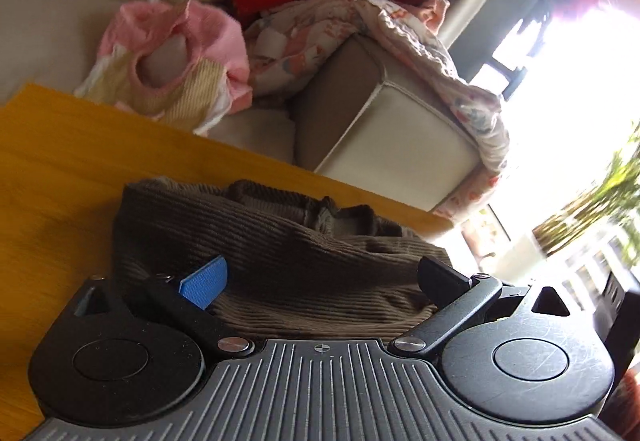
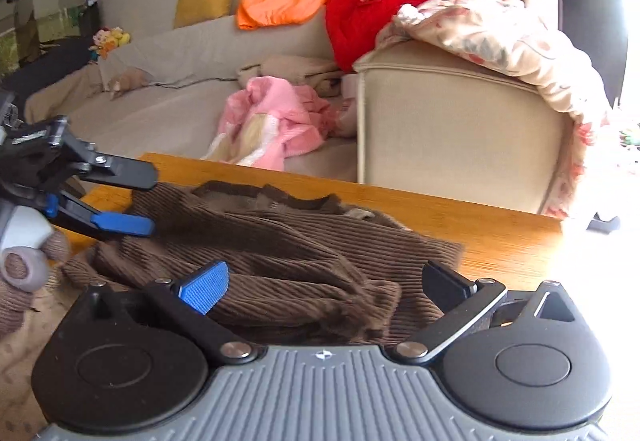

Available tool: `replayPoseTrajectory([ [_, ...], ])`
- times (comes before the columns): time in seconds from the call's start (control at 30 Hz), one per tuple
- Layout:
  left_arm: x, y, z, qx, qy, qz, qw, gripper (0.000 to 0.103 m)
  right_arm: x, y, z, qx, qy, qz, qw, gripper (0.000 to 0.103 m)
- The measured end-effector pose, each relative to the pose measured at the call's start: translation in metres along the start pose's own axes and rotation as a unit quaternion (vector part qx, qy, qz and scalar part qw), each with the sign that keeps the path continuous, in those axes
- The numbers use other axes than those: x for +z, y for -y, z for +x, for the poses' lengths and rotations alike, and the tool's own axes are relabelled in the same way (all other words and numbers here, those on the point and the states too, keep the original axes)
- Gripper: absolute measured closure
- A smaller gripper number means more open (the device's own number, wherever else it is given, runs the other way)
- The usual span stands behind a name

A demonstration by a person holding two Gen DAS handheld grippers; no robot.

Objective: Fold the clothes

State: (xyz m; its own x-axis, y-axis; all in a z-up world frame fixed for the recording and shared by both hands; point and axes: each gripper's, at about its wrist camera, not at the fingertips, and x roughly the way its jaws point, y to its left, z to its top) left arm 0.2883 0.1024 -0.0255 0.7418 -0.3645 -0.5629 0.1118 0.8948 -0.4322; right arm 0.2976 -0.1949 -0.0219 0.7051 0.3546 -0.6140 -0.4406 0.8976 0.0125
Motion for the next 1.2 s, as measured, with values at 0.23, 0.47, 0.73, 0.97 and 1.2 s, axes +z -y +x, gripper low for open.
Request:
replayPoseTrajectory([
  [0.23, -0.01, 0.014, 0.009, 0.021, -0.029, 0.037, 0.9987, 0.0, -0.005, 0.022, 0.011, -0.017, -0.009, 0.032, 0.999, 0.0],
  [0.47, -0.012, 0.007, 0.012, 0.015, -0.033, 0.027, 0.999, 0.0, 0.02, 0.025, -0.001, -0.018, 0.031, 0.008, 0.999, 0.018],
  [0.73, 0.015, -0.021, -0.026, -0.022, 0.02, -0.028, 0.9992, 0.0, 0.01, 0.033, 0.022, 0.017, -0.026, 0.027, 0.999, 0.046],
  [0.97, 0.038, -0.067, -0.031, -0.002, 0.018, -0.107, 0.9941, 0.0, 0.067, 0.042, 0.044, 0.093, -0.019, 0.095, 0.991, 0.047],
  [1.2, 0.029, -0.094, -0.022, 0.002, -0.021, -0.12, 0.9926, 0.002, 0.061, 0.09, 0.062, 0.072, -0.052, 0.168, 0.982, 0.057],
])
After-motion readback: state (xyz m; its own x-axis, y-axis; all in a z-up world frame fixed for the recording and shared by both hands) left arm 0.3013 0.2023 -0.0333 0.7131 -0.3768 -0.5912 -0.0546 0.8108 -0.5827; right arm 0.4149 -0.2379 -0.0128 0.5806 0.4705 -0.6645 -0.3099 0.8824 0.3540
